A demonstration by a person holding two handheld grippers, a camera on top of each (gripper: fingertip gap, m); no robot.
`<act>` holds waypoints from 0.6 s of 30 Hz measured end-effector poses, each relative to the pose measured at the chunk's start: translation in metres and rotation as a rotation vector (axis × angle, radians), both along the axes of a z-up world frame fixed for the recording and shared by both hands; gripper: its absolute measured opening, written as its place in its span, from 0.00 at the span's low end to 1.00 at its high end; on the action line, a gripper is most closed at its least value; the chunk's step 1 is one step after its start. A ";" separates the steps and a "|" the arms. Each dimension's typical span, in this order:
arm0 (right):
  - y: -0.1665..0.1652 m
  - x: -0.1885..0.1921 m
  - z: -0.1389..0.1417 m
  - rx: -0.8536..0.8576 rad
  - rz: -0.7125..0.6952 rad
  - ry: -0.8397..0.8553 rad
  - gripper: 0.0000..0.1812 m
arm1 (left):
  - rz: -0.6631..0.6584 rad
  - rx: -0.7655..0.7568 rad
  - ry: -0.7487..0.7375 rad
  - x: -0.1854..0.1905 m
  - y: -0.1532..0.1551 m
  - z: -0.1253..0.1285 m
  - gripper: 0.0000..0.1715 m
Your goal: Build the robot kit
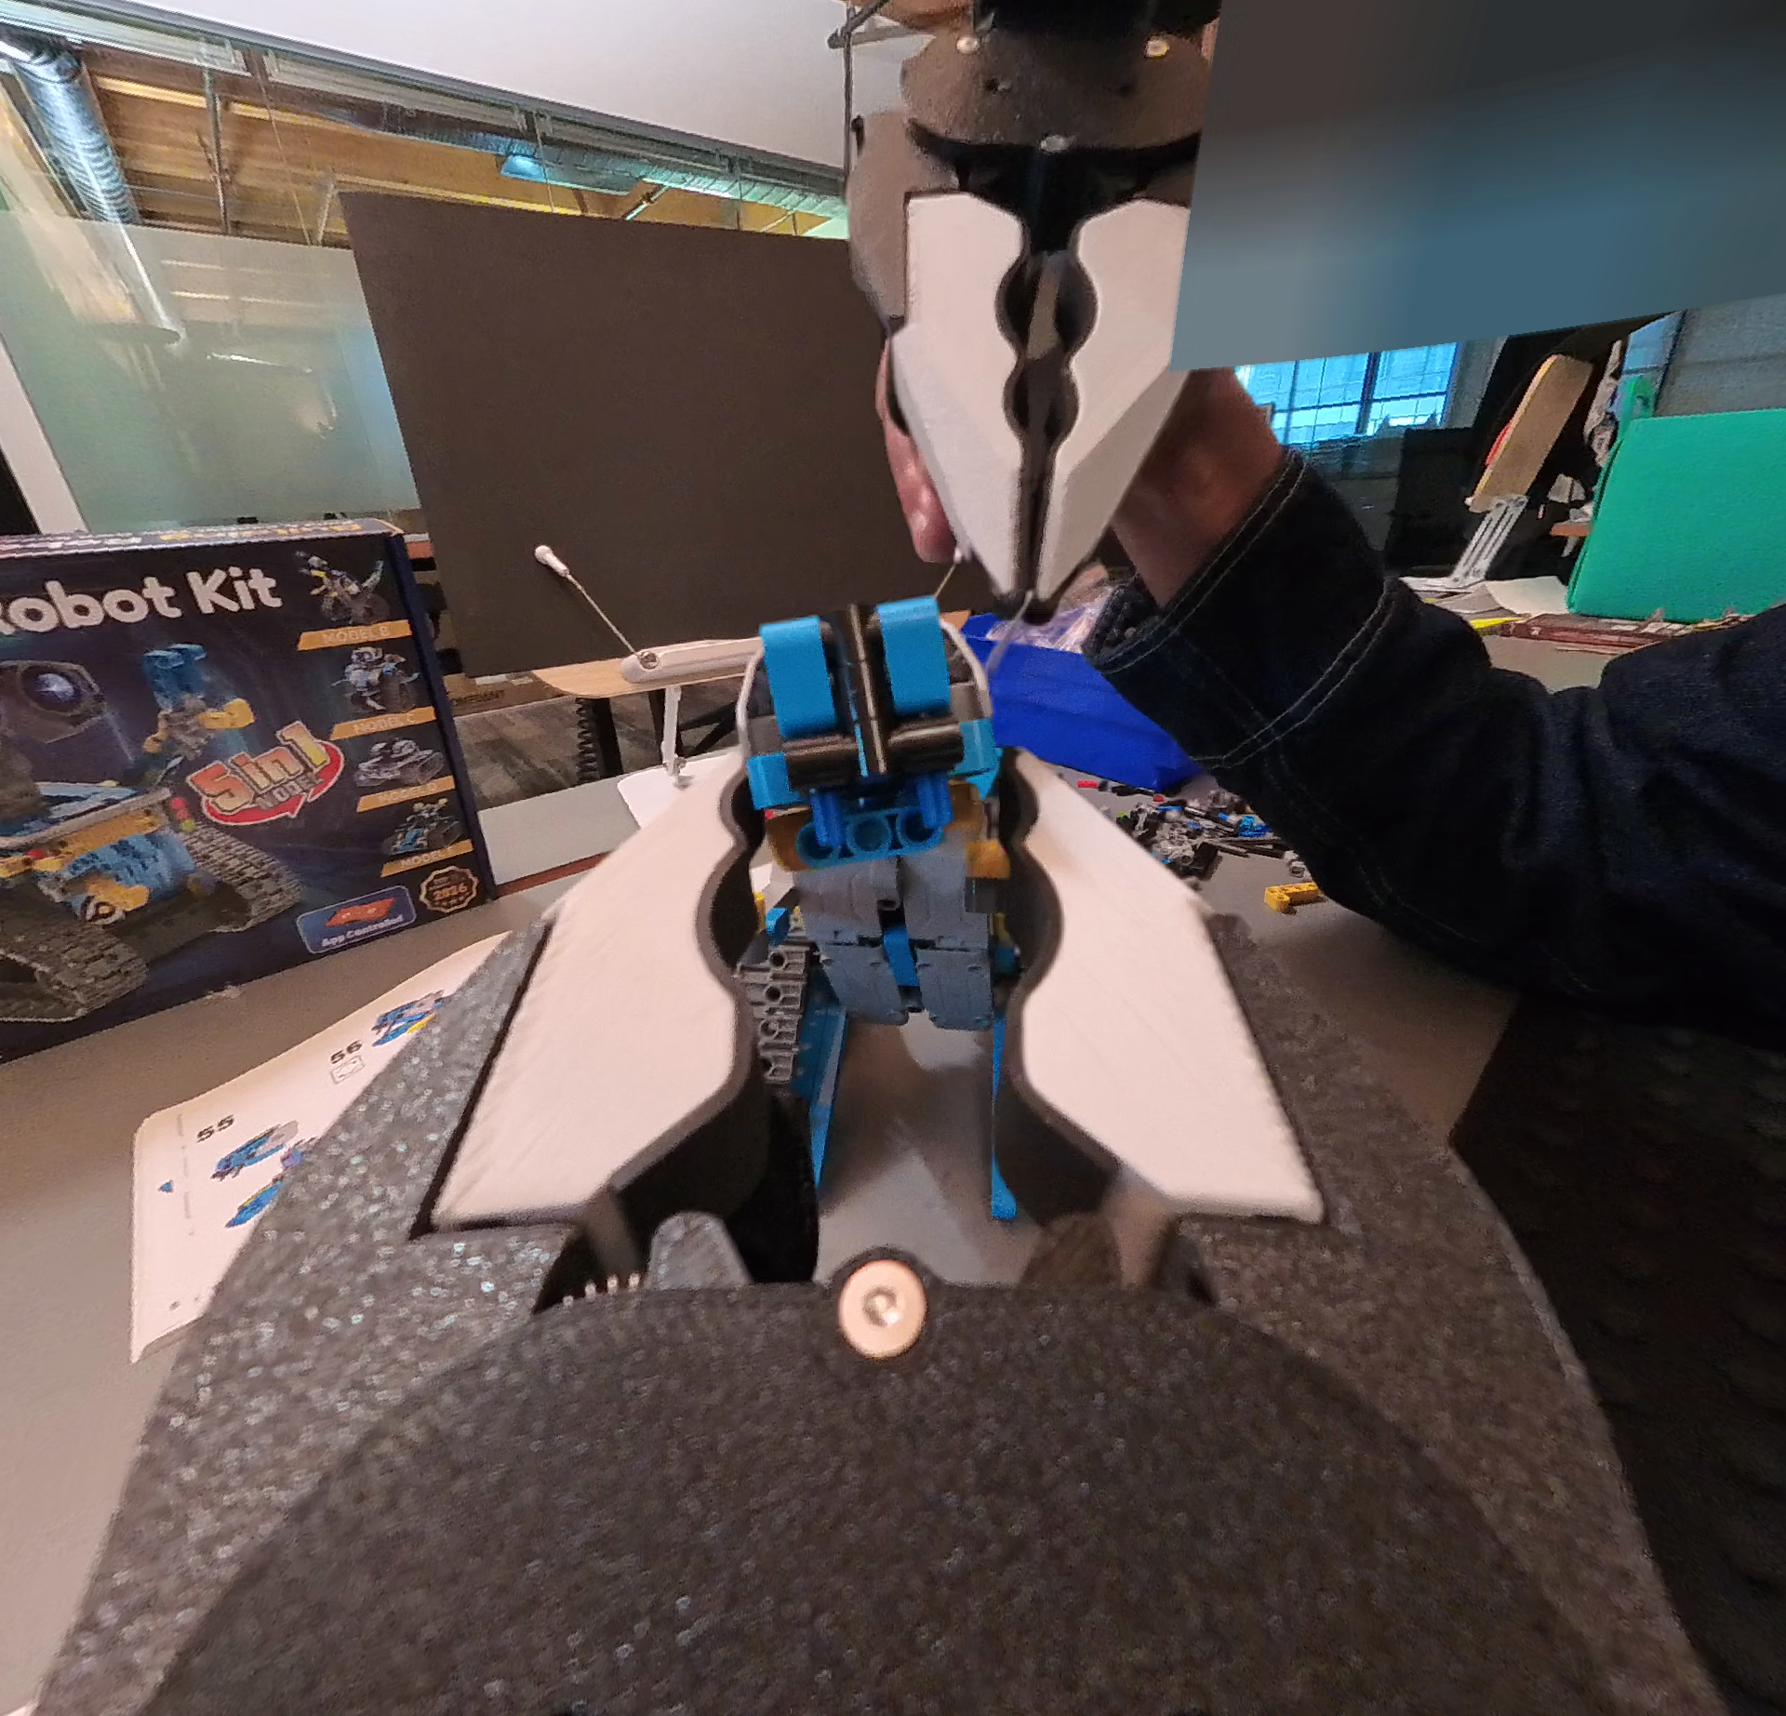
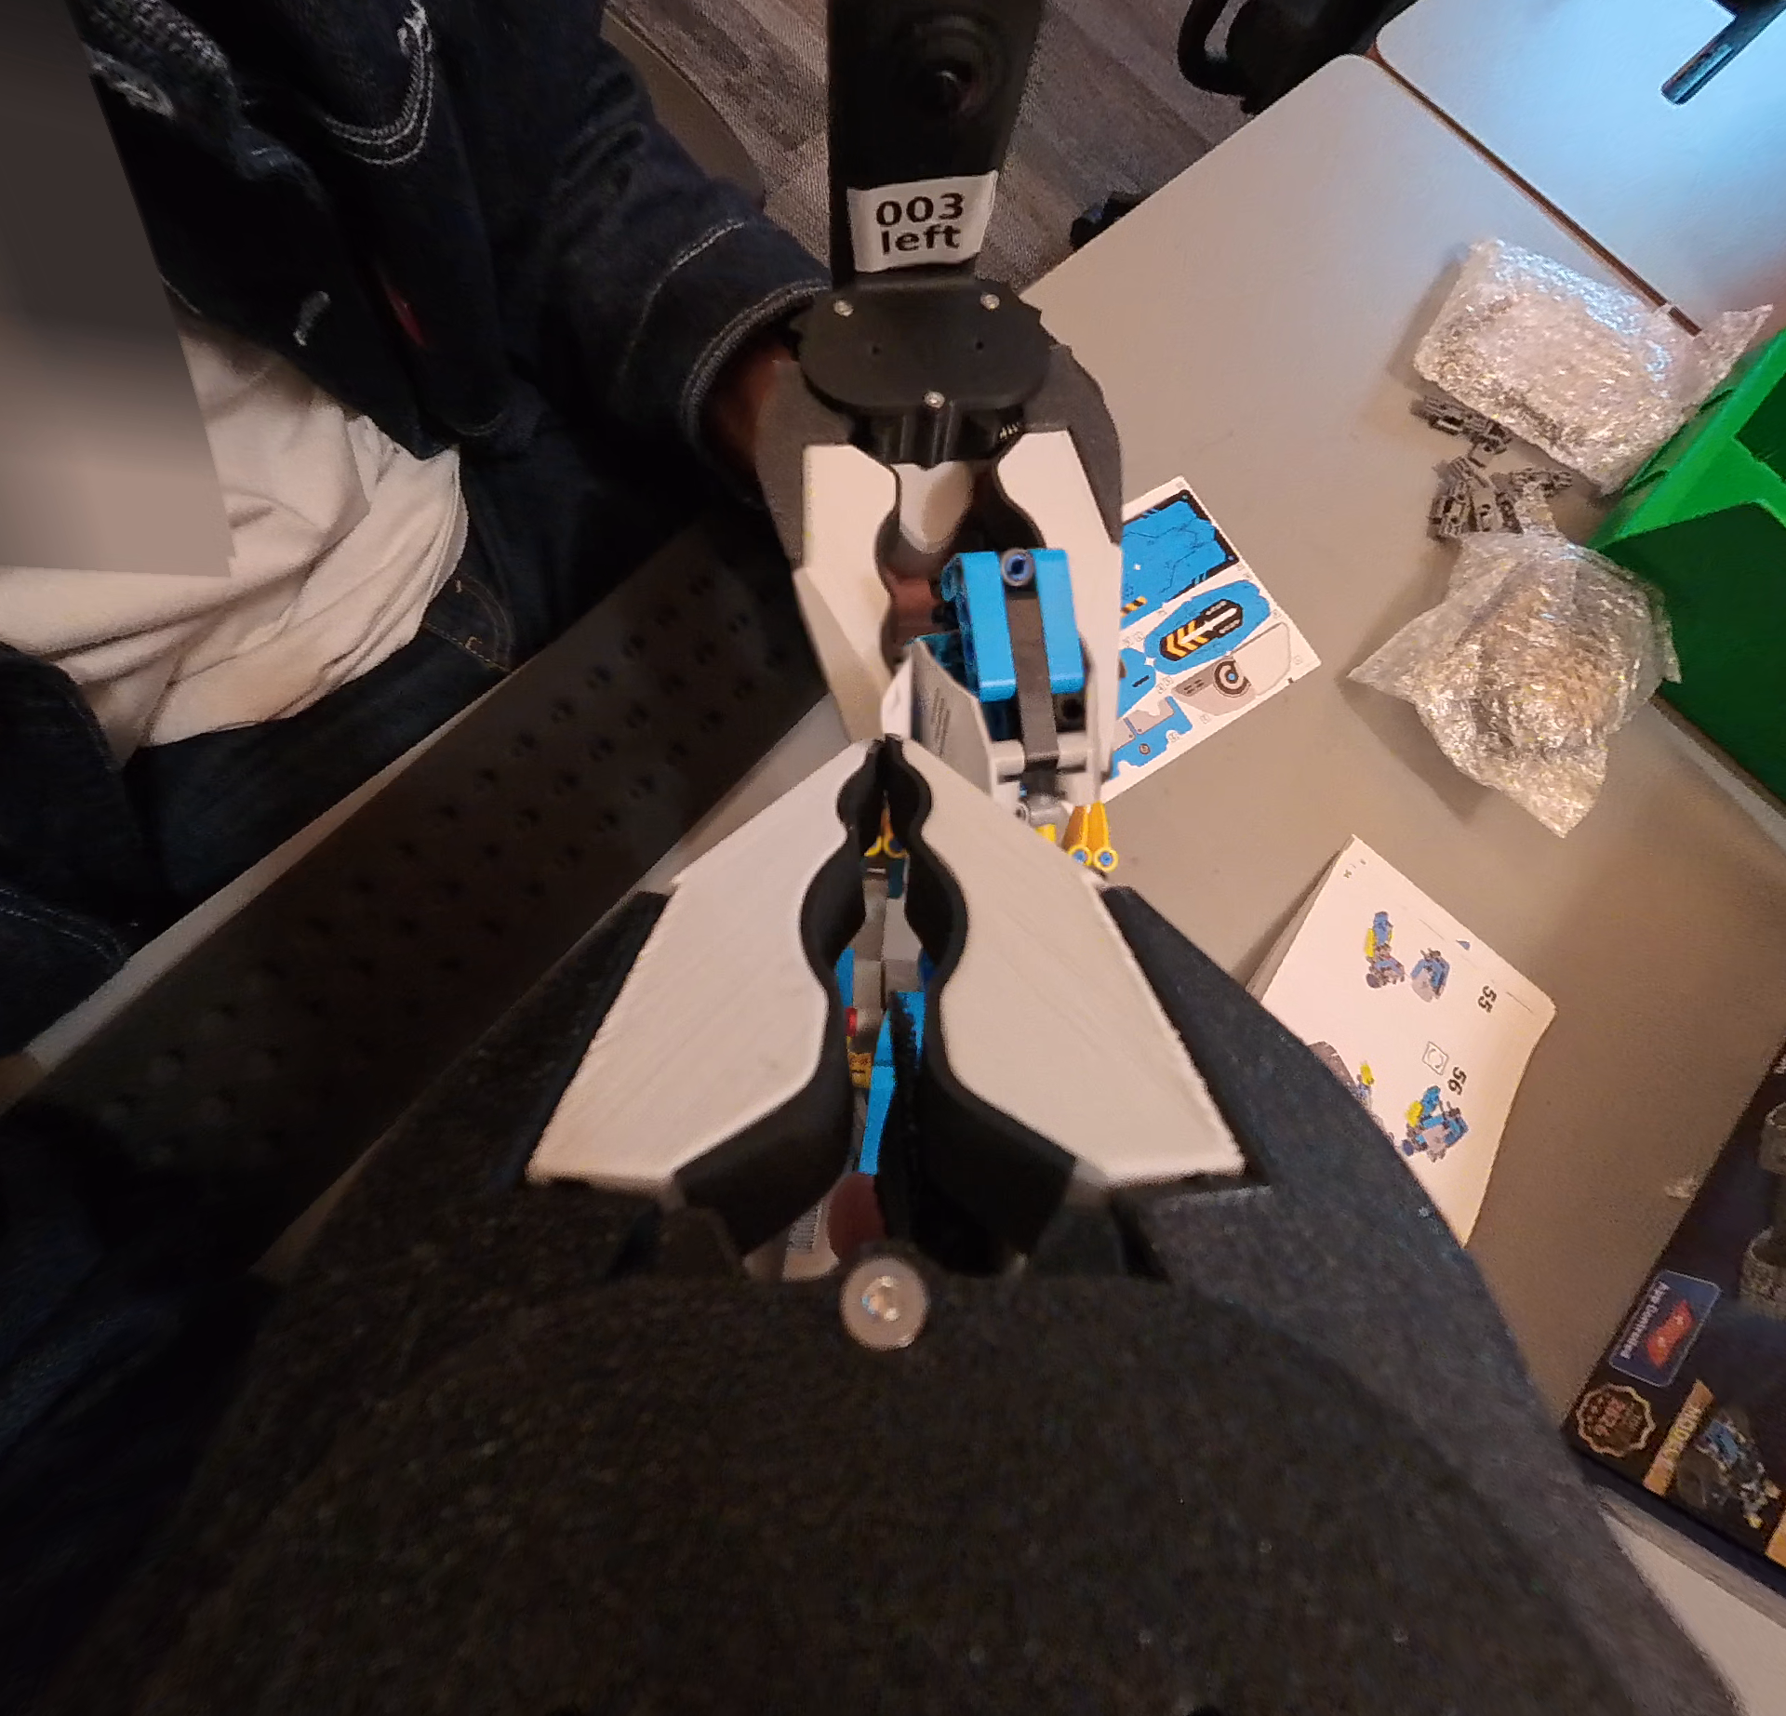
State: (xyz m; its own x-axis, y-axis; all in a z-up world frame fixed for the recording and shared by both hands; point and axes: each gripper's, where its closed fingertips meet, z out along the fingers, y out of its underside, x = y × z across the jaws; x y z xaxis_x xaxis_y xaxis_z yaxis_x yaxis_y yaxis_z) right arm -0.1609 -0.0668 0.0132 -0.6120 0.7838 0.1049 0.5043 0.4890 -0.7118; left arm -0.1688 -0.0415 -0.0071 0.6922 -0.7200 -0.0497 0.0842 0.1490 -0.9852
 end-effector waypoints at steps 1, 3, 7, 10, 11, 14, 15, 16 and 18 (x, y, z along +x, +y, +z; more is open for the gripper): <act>0.001 0.000 0.000 -0.007 -0.003 0.000 0.00 | -0.001 0.002 -0.001 0.000 -0.001 0.001 0.29; 0.000 0.001 0.002 -0.026 0.009 0.005 0.00 | -0.002 0.011 -0.009 0.000 -0.002 0.003 0.32; 0.000 0.004 0.002 -0.031 0.014 0.001 0.00 | -0.001 0.019 -0.037 -0.002 -0.003 0.008 0.34; -0.001 0.003 0.003 -0.036 0.015 0.004 0.00 | -0.005 0.019 -0.049 -0.002 -0.004 0.010 0.35; -0.001 0.003 0.003 -0.034 0.015 0.005 0.00 | -0.006 0.022 -0.051 -0.002 -0.004 0.010 0.35; 0.000 0.001 0.001 -0.031 0.011 0.001 0.00 | -0.007 0.024 -0.054 -0.002 -0.005 0.011 0.36; 0.001 0.000 0.000 -0.030 0.008 0.000 0.00 | -0.010 0.025 -0.058 -0.002 -0.006 0.012 0.36; 0.000 -0.001 0.000 -0.034 0.009 0.001 0.00 | -0.012 0.026 -0.060 -0.002 -0.006 0.012 0.35; 0.000 -0.002 0.000 -0.036 0.009 0.002 0.00 | -0.012 0.027 -0.059 -0.001 -0.006 0.012 0.35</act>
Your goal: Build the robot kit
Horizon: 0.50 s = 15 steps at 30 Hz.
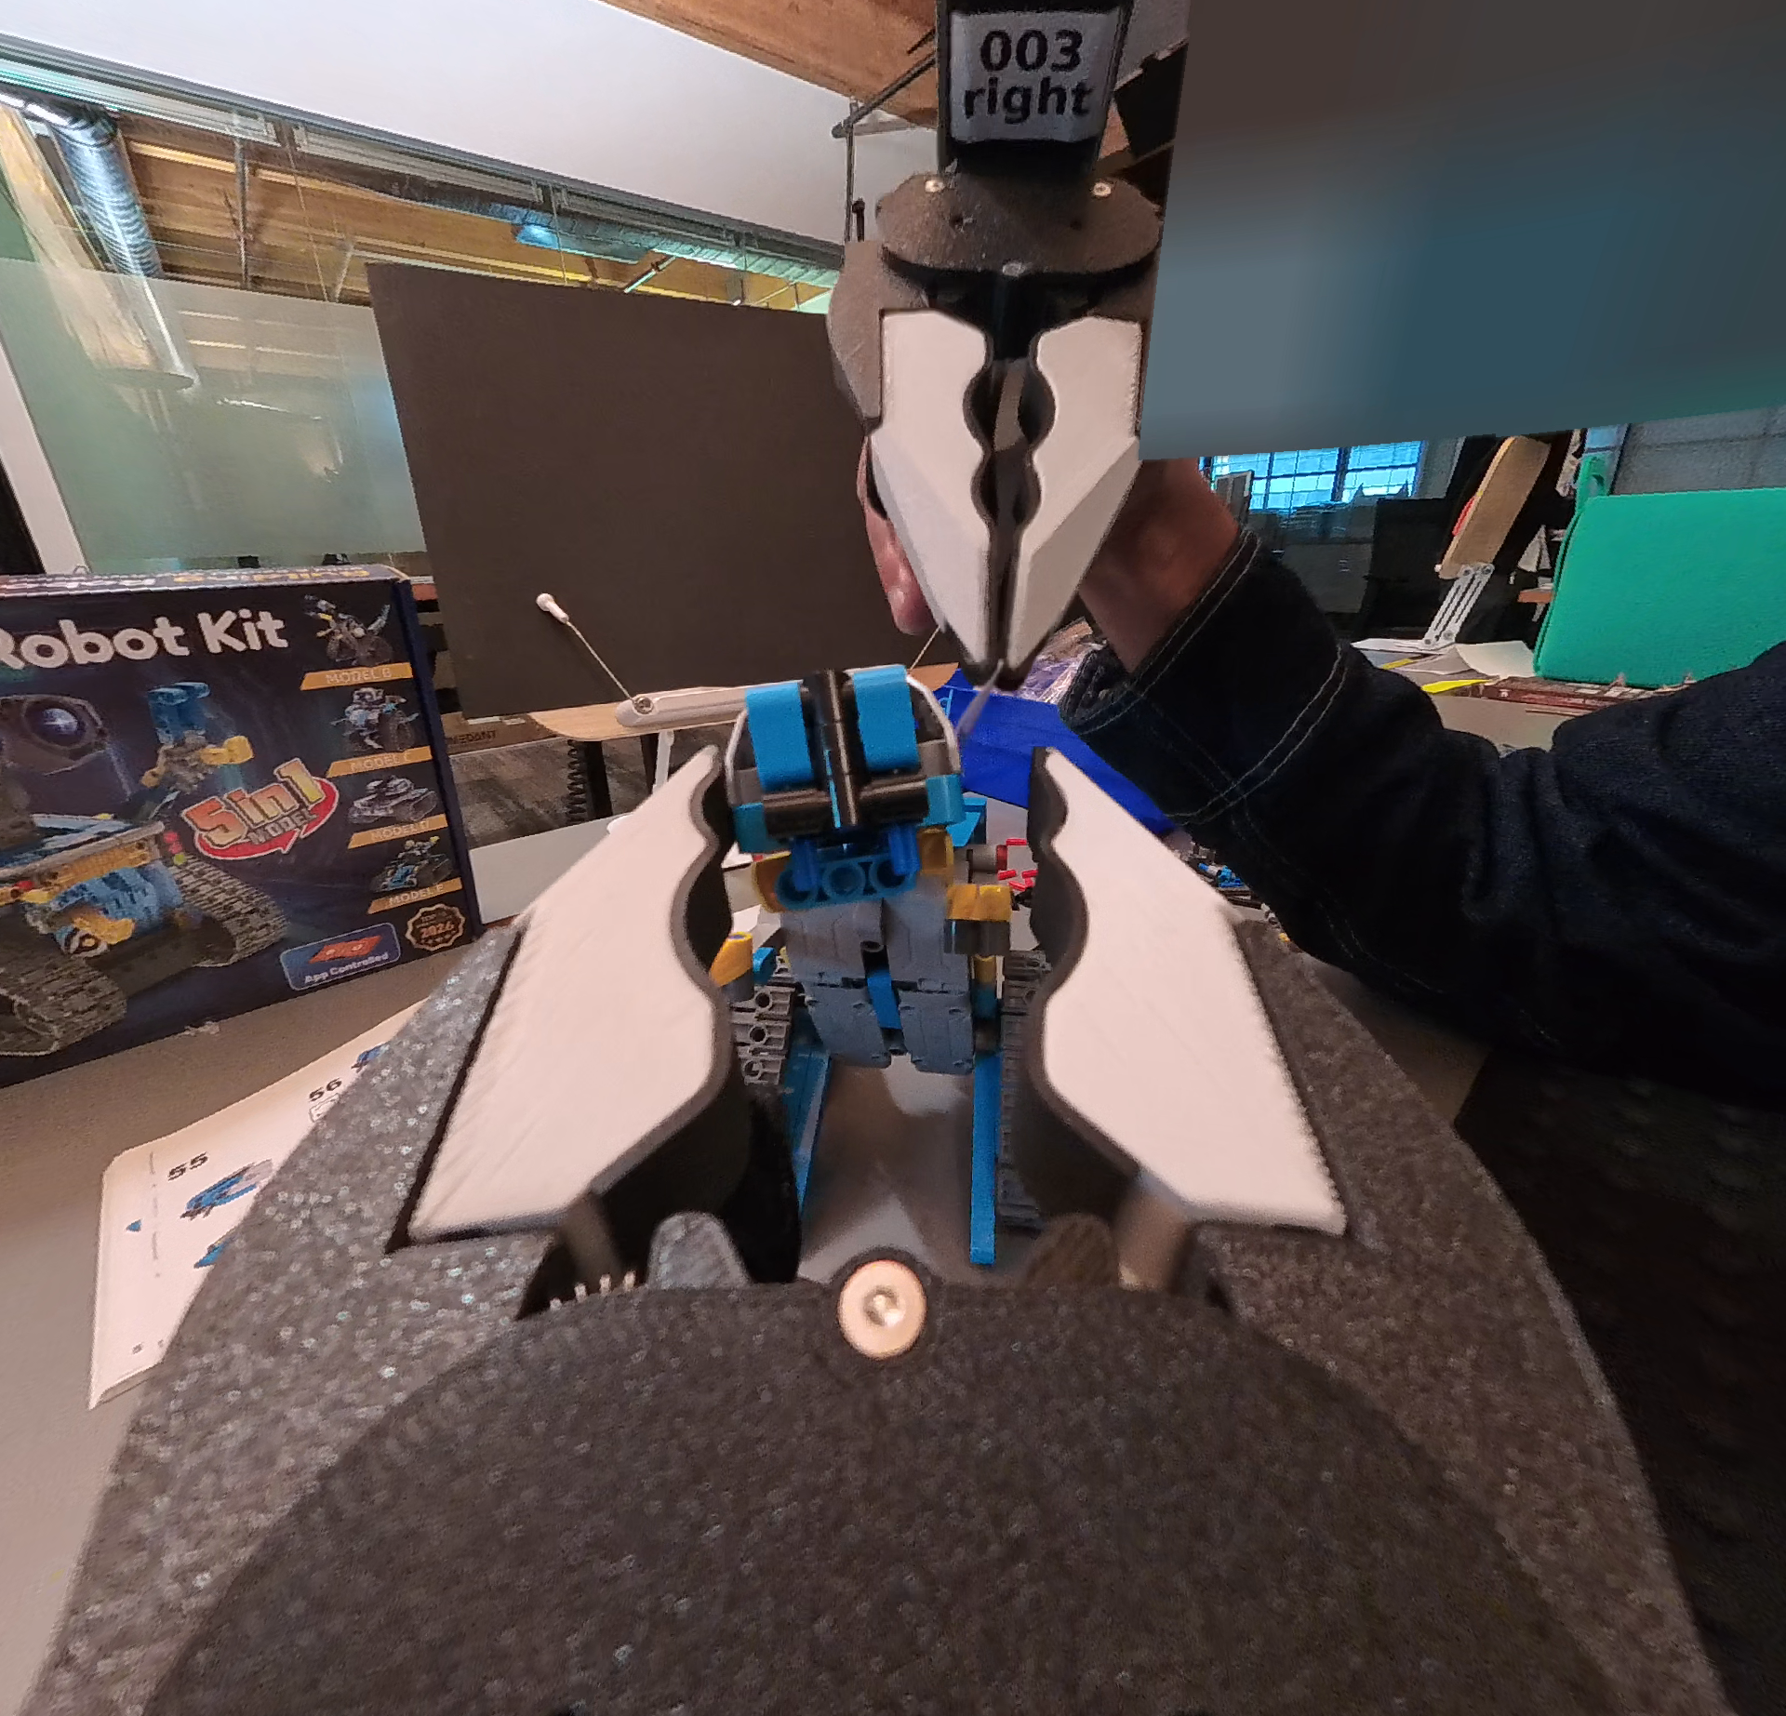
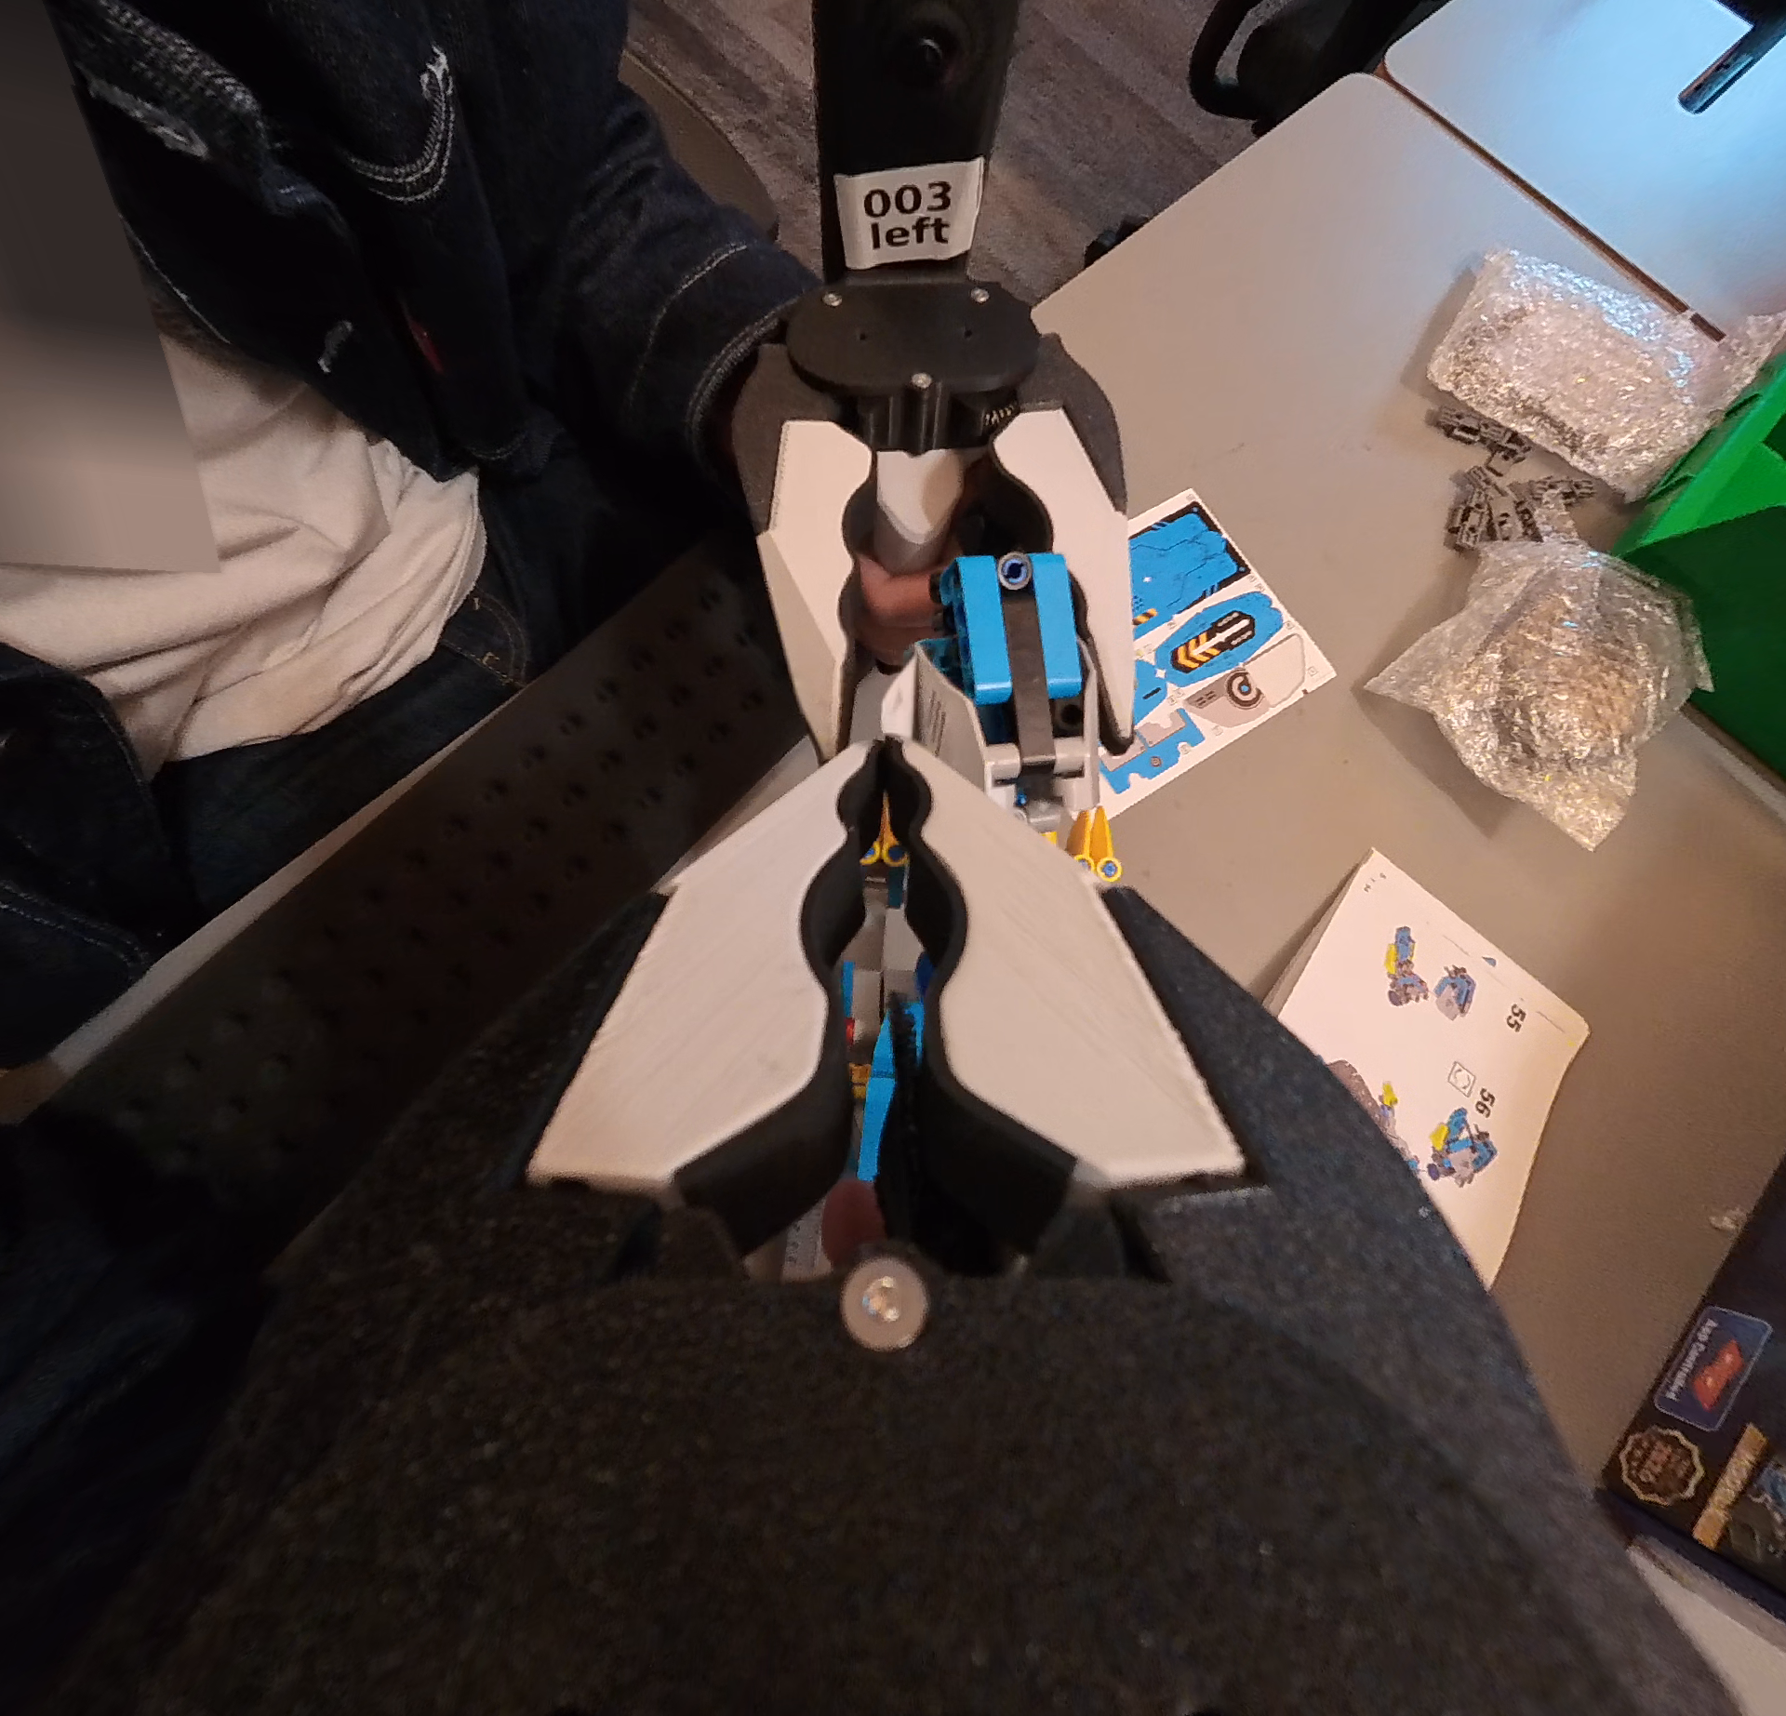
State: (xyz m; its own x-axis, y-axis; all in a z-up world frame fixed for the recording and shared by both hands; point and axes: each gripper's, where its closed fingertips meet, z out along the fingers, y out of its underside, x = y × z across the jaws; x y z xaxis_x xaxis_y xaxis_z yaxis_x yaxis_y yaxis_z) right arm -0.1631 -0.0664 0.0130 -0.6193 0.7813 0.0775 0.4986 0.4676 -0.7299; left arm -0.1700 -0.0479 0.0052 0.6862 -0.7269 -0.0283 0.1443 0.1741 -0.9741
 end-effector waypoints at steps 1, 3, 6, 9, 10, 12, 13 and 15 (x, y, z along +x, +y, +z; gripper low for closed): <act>0.000 0.000 -0.001 -0.003 0.003 -0.005 0.00 | 0.002 -0.001 -0.002 0.000 0.000 0.000 0.35; -0.001 0.001 -0.002 -0.008 0.009 -0.011 0.00 | 0.003 -0.004 -0.014 -0.002 0.000 0.001 0.33; 0.000 0.000 -0.003 -0.004 0.004 -0.015 0.00 | -0.002 -0.009 -0.030 -0.004 0.001 0.002 0.31; 0.000 0.000 -0.003 -0.006 0.006 -0.014 0.00 | -0.002 -0.007 -0.030 -0.004 0.000 0.002 0.31; 0.000 0.000 -0.003 -0.005 0.006 -0.014 0.00 | 0.000 -0.007 -0.029 -0.004 0.001 0.002 0.31; 0.000 0.000 -0.004 -0.003 0.006 -0.017 0.00 | -0.003 -0.011 -0.030 -0.004 0.001 0.002 0.31; 0.000 0.000 -0.004 -0.002 0.004 -0.017 0.00 | -0.003 -0.011 -0.030 -0.004 0.001 0.002 0.31; 0.001 0.000 -0.004 0.000 0.003 -0.017 0.00 | -0.003 -0.013 -0.026 -0.003 0.001 0.001 0.31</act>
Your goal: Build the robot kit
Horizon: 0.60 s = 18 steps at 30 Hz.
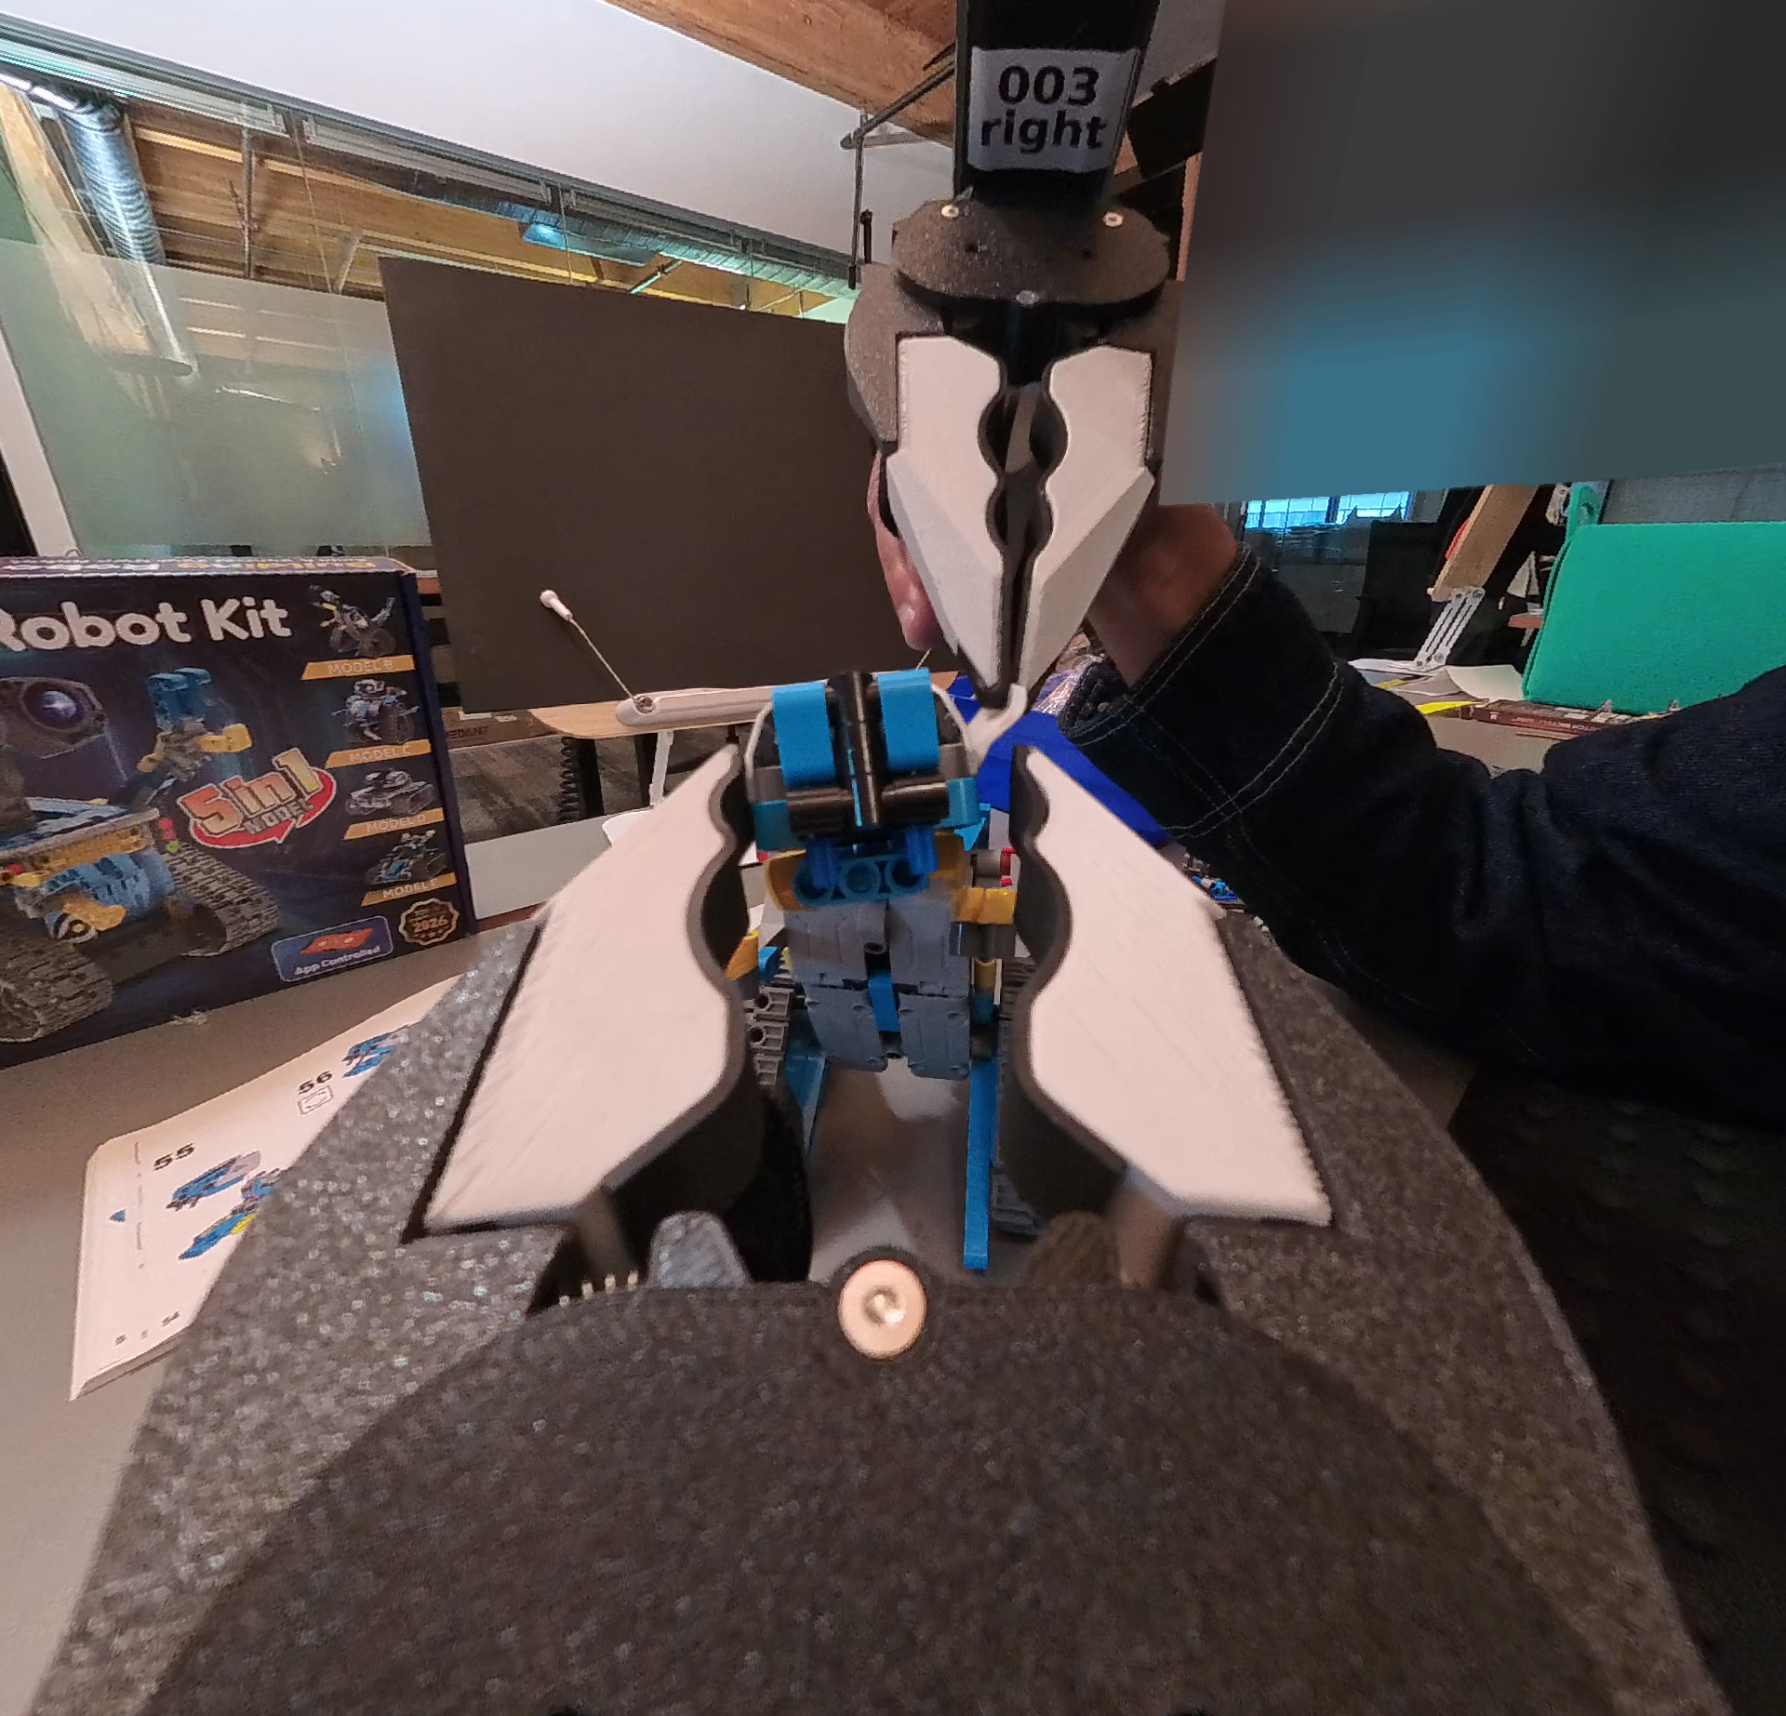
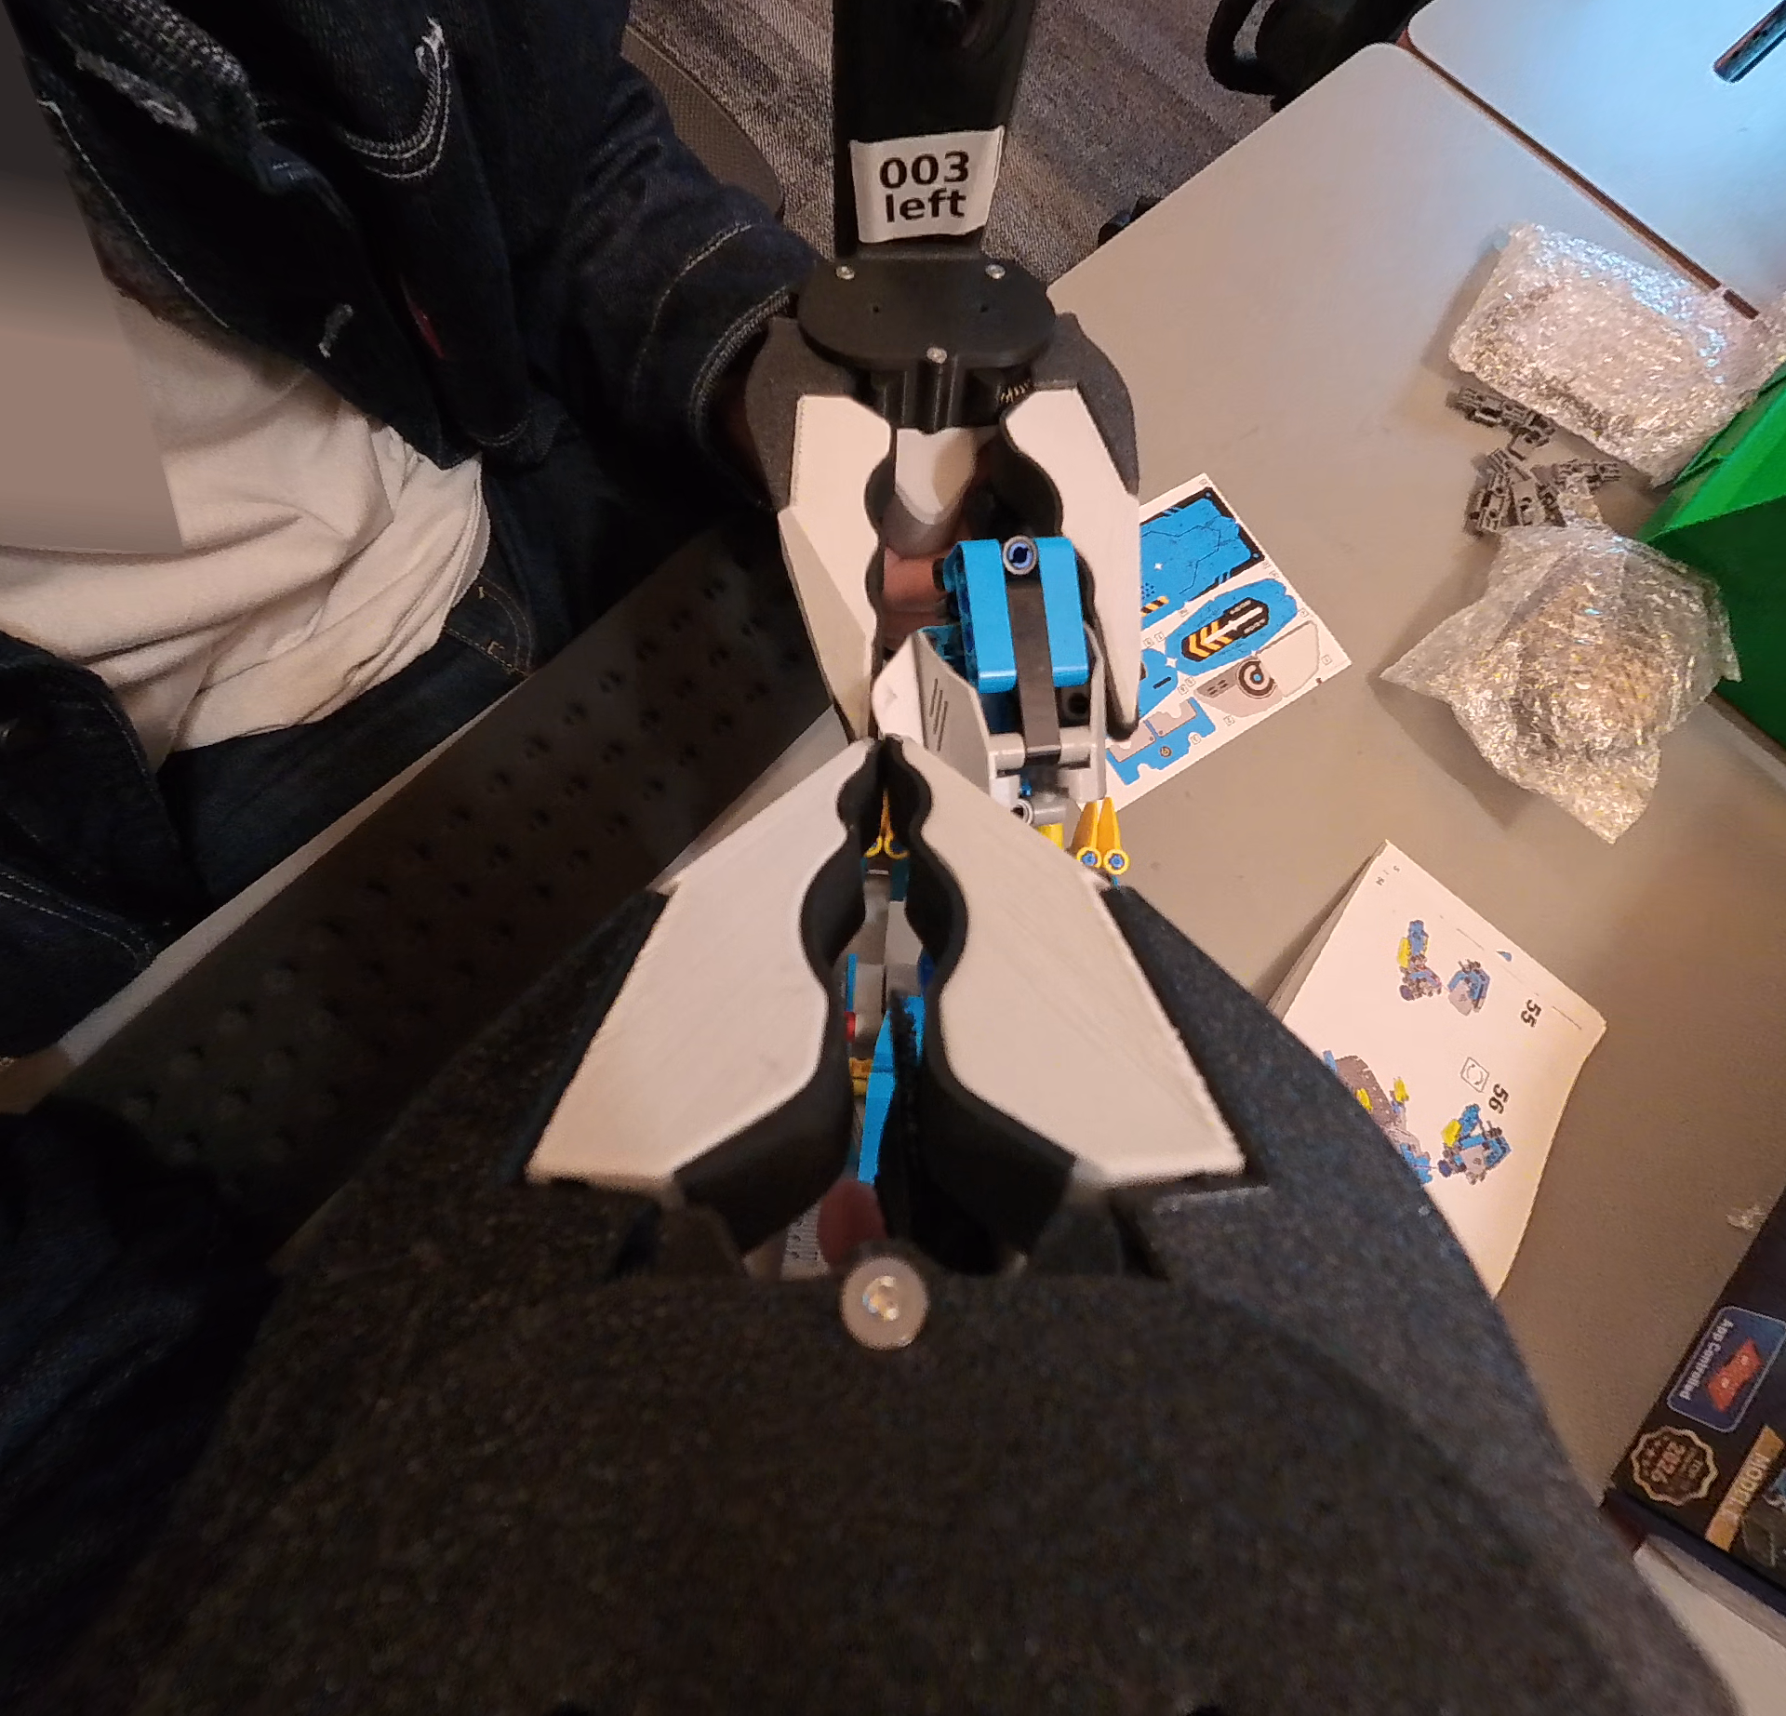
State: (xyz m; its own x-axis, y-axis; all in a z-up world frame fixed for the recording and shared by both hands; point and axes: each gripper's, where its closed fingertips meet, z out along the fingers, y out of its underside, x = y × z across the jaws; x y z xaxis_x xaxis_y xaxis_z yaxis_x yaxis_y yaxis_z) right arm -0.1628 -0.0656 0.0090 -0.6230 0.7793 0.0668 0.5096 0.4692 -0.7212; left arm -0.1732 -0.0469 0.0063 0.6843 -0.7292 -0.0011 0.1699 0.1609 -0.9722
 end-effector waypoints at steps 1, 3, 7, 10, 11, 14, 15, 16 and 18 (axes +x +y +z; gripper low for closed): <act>0.001 0.000 0.000 0.002 -0.004 -0.001 0.00 | -0.001 0.001 -0.001 0.000 0.000 0.000 0.31; 0.001 0.000 0.000 -0.001 -0.006 -0.002 0.00 | 0.001 0.001 -0.001 0.000 0.000 0.000 0.30; 0.001 -0.001 0.000 0.000 -0.006 -0.002 0.00 | 0.004 0.002 -0.007 -0.002 0.000 0.001 0.29; 0.002 -0.001 0.001 -0.001 -0.010 0.003 0.00 | 0.006 0.006 -0.015 -0.003 0.000 0.002 0.28; 0.002 -0.002 0.001 0.002 -0.012 0.008 0.00 | 0.007 0.007 -0.017 -0.003 0.000 0.003 0.28; 0.003 -0.003 0.002 0.005 -0.018 0.013 0.00 | 0.008 0.005 -0.020 -0.004 0.000 0.003 0.28; 0.004 -0.004 0.002 0.005 -0.023 0.018 0.00 | 0.008 0.005 -0.022 -0.004 0.000 0.003 0.27; 0.004 -0.005 0.002 0.004 -0.026 0.018 0.00 | 0.008 0.006 -0.023 -0.004 0.000 0.003 0.27; 0.007 -0.006 0.003 0.007 -0.034 0.026 0.00 | 0.006 0.005 -0.025 -0.004 0.000 0.003 0.27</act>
